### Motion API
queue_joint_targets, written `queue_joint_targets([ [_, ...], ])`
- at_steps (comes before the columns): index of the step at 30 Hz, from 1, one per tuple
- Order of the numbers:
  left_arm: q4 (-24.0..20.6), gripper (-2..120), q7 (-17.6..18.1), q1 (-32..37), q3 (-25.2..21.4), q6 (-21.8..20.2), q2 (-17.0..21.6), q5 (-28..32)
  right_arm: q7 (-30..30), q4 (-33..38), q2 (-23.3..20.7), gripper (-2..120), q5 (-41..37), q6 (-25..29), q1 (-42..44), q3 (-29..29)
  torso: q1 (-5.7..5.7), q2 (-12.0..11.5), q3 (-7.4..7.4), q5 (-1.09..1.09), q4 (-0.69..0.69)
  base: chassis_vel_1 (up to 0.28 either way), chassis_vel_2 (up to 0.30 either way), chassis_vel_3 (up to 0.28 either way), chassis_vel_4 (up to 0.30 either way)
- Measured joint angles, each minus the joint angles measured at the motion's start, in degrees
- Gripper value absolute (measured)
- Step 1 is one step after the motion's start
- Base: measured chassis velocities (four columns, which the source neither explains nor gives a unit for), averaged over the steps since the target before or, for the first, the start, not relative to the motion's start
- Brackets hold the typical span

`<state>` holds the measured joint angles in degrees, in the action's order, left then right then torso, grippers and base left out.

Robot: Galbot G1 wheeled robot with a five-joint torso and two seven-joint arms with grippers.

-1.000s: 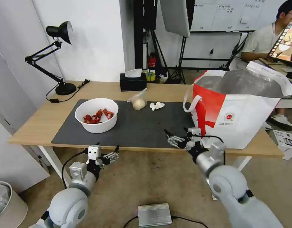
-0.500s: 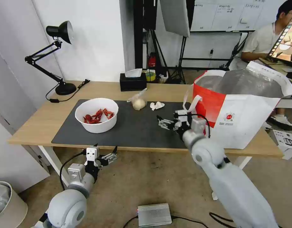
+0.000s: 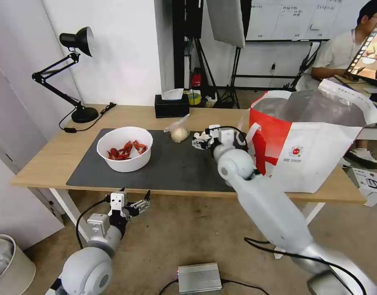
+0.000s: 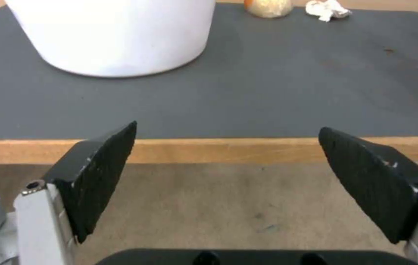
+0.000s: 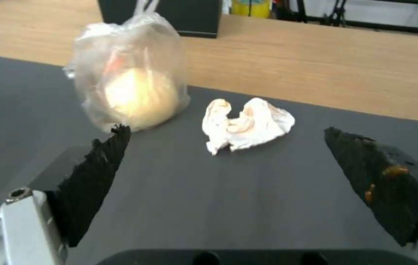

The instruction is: Pick up the trash from the table and place it into the takeout bag.

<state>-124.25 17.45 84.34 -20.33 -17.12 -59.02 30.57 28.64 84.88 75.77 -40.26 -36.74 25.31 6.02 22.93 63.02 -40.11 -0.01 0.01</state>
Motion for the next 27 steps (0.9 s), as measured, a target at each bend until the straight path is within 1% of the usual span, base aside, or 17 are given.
queue_joint_targets([
  [1, 0.00, 100, 0.00, 0.00, 0.00, 0.00, 0.00, 0.00, 0.00, 0.00, 0.00, 100, 0.00, 0.00, 0.00, 0.00, 0.00, 0.00, 0.00, 0.00, 0.00, 0.000, 0.000, 0.000, 0.000],
  [4, 0.00, 100, 0.00, 0.58, -0.38, 0.26, -0.43, -0.24, -0.32, -4.77, 2.18, 100, 0.94, 0.00, -2.45, 0.28, 0.00, 0.00, 0.01, 0.00, -0.01, 0.000, 0.000, 0.000, 0.000],
  [5, 0.00, 100, 0.00, 0.58, -0.38, 0.26, -0.43, -0.24, -0.32, -4.77, 2.18, 100, 0.94, 0.00, -2.45, 0.28, 0.00, 0.00, 0.01, 0.00, -0.01, 0.000, 0.000, 0.000, 0.000],
  [7, -0.03, 100, 0.00, 0.89, -0.77, 0.39, -0.46, -0.44, -0.78, -7.94, 3.47, 100, 1.46, 0.04, -3.88, 0.29, 0.00, 0.00, 0.01, 0.00, -0.01, 0.000, 0.000, 0.000, 0.000],
  [8, -0.03, 100, 0.00, 0.89, -0.77, 0.39, -0.46, -0.44, -0.78, -7.94, 3.47, 100, 1.46, 0.04, -3.88, 0.29, 0.00, 0.00, 0.01, 0.00, -0.01, 0.000, 0.000, 0.000, 0.000],
  [11, -0.21, 100, 0.00, 1.06, -1.07, 0.44, -0.45, -0.47, -0.97, -13.08, 5.84, 100, 2.97, 0.08, -6.36, 0.26, 0.00, 0.00, 0.01, 0.00, -0.01, 0.000, 0.000, 0.000, 0.000],
  [12, -0.21, 100, 0.00, 1.06, -1.07, 0.44, -0.45, -0.47, -0.97, -13.08, 5.84, 100, 2.97, 0.08, -6.36, 0.26, 0.00, 0.00, 0.01, 0.00, -0.01, 0.000, 0.000, 0.000, 0.000],
  [15, -0.37, 100, -0.02, 1.06, -0.92, 0.45, -0.54, -0.51, -0.97, -16.84, 7.92, 100, 4.40, 0.08, -8.23, 0.18, 0.00, 0.00, 0.01, 0.00, 0.00, 0.000, 0.000, 0.000, 0.000],
  [16, -0.37, 100, -0.02, 1.06, -0.92, 0.45, -0.54, -0.51, -0.97, -16.84, 7.92, 100, 4.40, 0.08, -8.23, 0.18, 0.00, 0.00, 0.01, 0.00, 0.00, 0.000, 0.000, 0.000, 0.000],
  [19, -0.45, 100, -0.06, 1.06, -0.82, 0.46, -0.69, -0.56, -0.97, -20.64, 9.92, 100, 6.34, -0.04, -9.99, -0.13, 0.00, 0.00, 0.01, 0.00, 0.00, 0.000, 0.000, 0.000, 0.000],
  [21, -0.45, 100, -0.09, 1.08, -0.82, 0.47, -0.69, -0.59, -1.09, -21.29, 10.21, 100, 6.81, -0.05, -10.32, -0.19, 0.00, 0.00, 0.01, 0.00, 0.00, 0.000, 0.000, 0.000, 0.000],
  [27, -0.33, 100, -0.21, 1.15, -0.52, 0.54, -0.82, -0.70, -1.77, -26.12, 12.02, 100, 8.92, -0.05, -12.35, -1.19, -0.01, 0.00, 0.01, 0.00, -0.01, 0.000, 0.000, 0.000, 0.000],
])
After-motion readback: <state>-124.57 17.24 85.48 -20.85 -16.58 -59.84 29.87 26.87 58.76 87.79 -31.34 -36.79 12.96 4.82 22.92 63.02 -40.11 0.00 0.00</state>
